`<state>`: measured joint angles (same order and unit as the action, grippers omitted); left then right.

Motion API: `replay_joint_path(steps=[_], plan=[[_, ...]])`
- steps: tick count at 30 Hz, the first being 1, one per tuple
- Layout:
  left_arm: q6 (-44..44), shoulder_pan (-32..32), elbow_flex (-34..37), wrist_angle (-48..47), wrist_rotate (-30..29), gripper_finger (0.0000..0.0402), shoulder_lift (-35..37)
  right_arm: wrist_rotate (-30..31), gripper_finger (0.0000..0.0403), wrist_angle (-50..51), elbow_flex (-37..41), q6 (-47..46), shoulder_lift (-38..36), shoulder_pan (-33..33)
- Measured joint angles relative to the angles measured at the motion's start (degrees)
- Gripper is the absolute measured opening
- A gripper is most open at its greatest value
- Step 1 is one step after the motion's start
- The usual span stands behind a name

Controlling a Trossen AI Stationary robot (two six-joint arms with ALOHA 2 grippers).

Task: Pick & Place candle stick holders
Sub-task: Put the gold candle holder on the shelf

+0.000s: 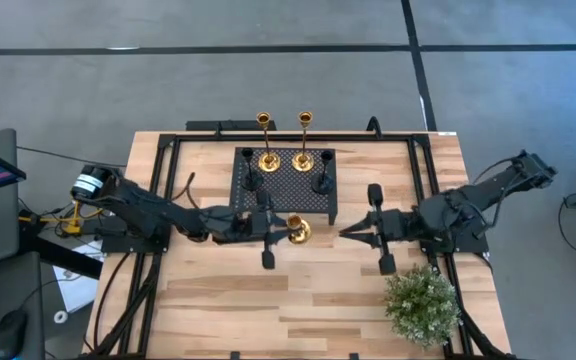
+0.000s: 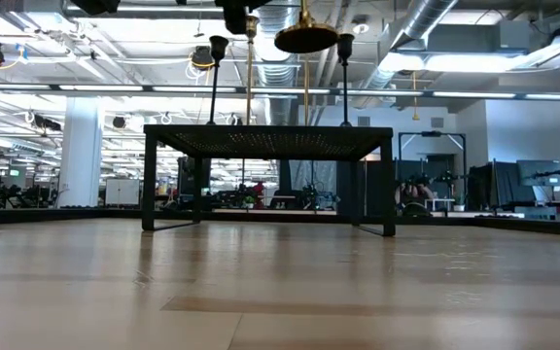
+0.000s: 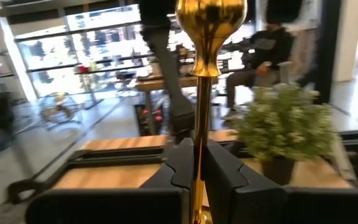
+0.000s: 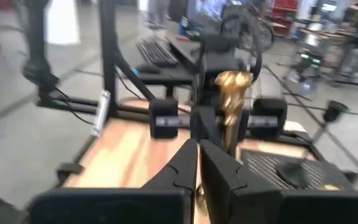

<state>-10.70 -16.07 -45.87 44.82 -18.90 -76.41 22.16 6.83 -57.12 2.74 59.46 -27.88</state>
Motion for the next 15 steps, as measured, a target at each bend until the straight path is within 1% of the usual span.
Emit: replay_joint_path(steps=[3,6,9,12,15], plan=[[0.1,1.3,0.0,-1.8,-2.2,0.0015,1.6,7.3,0.0012,2.2,0.0,-0.2,0.7,-3.2],[0.2,3.0,0.0,-3.1,-4.8,0.0015,1.9,14.7,0.0003,4.8,0.1,-0.3,2.1,-6.5],[1.1,5.6,1.3,-3.0,-5.8,0.0015,1.8,21.2,0.0002,6.3,0.1,-2.0,3.2,-10.0],[4.4,8.8,3.0,-3.2,-5.7,0.0015,1.7,25.5,0.0001,7.9,0.2,-2.8,4.1,-13.1],[6.5,11.4,3.9,-2.9,-4.5,0.0015,2.1,28.4,0.0000,8.1,1.0,-4.5,4.7,-15.0]])
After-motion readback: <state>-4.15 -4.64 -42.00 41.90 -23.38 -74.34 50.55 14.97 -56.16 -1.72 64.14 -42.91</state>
